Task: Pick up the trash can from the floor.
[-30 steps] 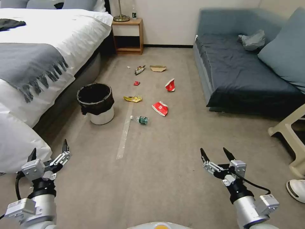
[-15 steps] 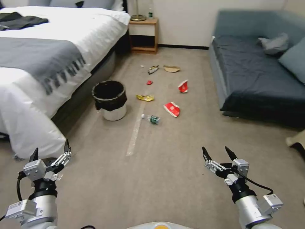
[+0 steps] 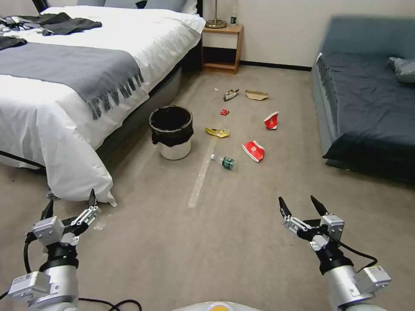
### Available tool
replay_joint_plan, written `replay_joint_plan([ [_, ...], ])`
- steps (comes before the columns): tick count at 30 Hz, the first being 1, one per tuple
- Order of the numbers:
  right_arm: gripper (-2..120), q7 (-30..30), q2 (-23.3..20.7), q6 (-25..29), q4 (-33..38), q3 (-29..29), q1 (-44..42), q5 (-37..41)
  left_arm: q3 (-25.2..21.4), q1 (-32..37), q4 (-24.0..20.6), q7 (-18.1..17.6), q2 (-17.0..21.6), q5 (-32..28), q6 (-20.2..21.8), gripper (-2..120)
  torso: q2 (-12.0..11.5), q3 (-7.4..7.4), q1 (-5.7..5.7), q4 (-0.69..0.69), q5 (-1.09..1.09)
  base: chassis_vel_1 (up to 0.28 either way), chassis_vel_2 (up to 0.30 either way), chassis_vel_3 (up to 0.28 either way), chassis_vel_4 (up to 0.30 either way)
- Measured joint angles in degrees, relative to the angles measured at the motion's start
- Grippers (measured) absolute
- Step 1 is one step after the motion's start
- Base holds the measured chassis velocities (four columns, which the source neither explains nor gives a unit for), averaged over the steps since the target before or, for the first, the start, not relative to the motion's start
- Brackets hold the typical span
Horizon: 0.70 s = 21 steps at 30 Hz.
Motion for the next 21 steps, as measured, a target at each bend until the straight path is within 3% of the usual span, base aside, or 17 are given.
replay_joint_plan([
  [21,100,0.5,1.16,0.77,-2.43,-1.63,1.97,-0.17,-0.12,-1.22,1.59,-0.11,1.39,-1.36,0.76,100,0.0,0.0,0.0,0.0,0.0,0.0,0.0,0.0,0.0],
])
